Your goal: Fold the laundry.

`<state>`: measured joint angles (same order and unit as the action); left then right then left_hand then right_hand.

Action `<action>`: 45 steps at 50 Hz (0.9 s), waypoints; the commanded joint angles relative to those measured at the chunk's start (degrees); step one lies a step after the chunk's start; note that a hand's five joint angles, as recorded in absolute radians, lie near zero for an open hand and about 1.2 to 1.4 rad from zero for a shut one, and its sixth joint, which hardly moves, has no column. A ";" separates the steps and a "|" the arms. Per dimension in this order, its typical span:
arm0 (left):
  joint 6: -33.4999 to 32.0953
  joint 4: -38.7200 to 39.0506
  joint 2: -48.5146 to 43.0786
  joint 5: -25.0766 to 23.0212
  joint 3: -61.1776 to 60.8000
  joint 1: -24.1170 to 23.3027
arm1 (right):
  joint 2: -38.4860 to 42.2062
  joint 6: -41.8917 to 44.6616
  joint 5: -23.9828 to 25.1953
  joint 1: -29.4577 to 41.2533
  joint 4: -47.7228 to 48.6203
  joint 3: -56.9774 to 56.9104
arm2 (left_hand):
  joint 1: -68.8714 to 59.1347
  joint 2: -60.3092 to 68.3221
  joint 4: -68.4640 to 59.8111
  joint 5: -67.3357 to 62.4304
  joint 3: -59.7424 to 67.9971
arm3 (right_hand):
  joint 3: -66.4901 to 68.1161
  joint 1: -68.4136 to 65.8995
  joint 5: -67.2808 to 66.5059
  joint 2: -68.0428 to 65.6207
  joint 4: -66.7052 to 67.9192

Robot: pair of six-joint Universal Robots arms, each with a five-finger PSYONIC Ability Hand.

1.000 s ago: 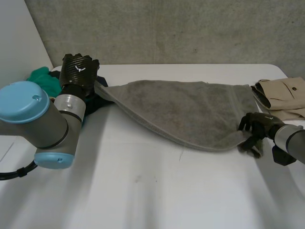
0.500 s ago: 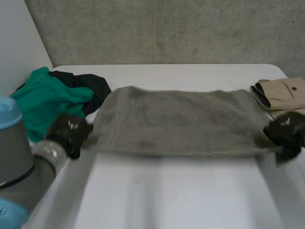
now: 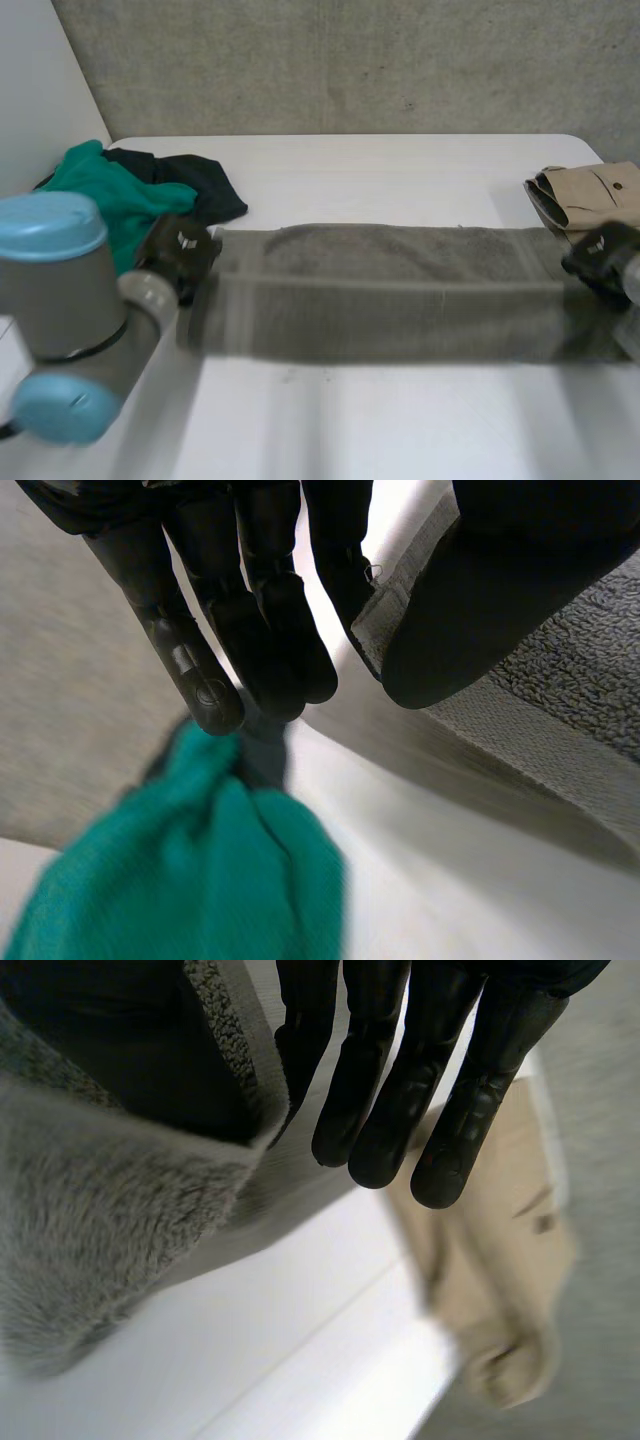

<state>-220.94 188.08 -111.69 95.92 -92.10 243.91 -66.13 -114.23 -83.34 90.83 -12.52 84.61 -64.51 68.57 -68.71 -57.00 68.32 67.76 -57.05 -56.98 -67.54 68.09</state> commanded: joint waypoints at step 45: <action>1.92 20.31 -5.47 5.77 5.09 -5.29 | 1.17 -29.47 15.05 -11.37 12.68 4.34 | 54.46 -58.52 58.66 56.96 -58.27 | -40.35 29.64 39.57 40.13 -40.68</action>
<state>-220.24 208.40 -117.42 101.88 -85.46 238.54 -67.30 -144.74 -69.42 81.12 -3.09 86.92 -10.89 11.66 -11.58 -2.68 12.00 21.71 -18.44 -11.08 -20.78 21.57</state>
